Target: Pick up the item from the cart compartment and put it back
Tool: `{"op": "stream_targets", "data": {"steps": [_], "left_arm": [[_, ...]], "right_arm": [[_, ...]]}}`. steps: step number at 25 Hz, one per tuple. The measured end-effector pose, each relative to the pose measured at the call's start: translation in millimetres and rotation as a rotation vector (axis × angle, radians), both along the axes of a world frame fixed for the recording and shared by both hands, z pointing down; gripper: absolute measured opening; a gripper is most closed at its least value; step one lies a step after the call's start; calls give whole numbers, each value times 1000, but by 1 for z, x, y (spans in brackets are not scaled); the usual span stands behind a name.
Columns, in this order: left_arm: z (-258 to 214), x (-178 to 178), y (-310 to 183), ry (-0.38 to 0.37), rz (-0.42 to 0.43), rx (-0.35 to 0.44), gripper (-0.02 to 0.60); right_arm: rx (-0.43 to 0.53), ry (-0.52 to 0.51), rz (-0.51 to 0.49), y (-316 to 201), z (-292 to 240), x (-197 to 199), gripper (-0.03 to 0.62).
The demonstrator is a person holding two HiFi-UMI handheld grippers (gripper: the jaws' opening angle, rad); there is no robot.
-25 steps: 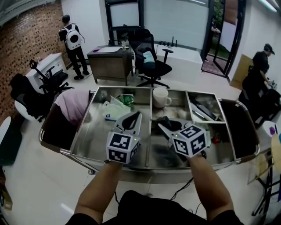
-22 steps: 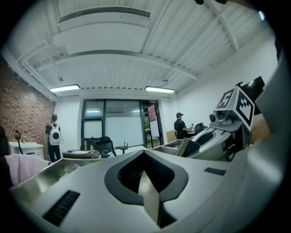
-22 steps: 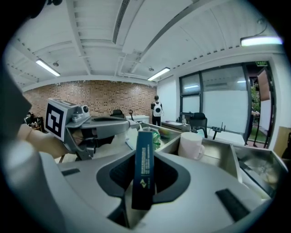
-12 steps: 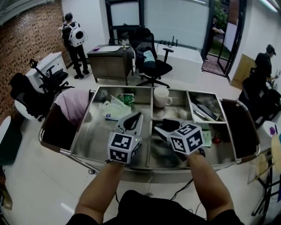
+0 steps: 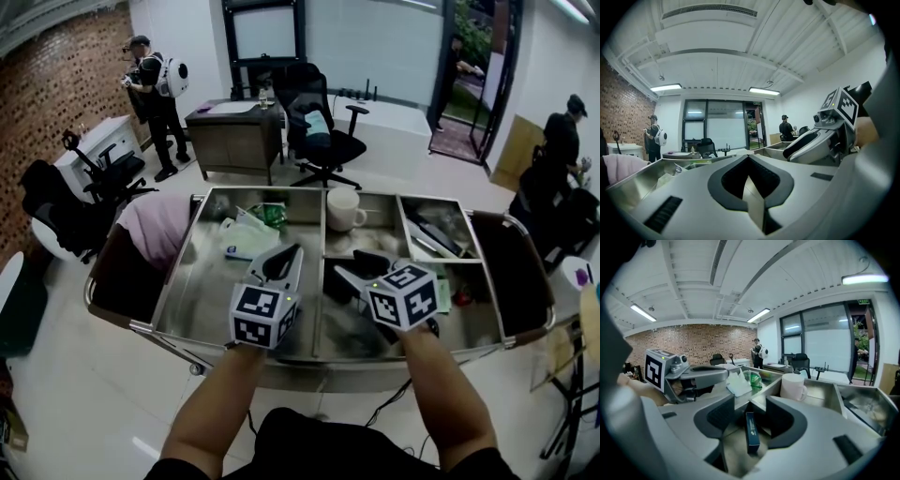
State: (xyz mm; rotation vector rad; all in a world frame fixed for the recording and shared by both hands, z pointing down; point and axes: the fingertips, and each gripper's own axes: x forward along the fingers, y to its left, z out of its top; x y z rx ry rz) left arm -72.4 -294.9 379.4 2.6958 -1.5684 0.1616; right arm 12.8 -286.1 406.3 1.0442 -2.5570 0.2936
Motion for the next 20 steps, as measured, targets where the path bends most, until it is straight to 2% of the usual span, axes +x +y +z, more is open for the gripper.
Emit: {"op": "stream_targets", "data": {"steps": [2,4,8,16,20], "left_arm": [[0,1,1,-5,2,-1,0],[1,2,2,-10,4,-2,0],[4,7,4,-40,19,8,0],[1,6,4,-19,23,-3,0],[-1,6,5,-27,18,25,0]], "right_arm": [[22,-35,23,0,-8,5,157],[37,-79,55,-1,-14,12,17],[14,-130,67,-4,-12,15,15],[85,-141,62,0,-29,15,15],[92,-174,71,3,-36,18,15]]}}
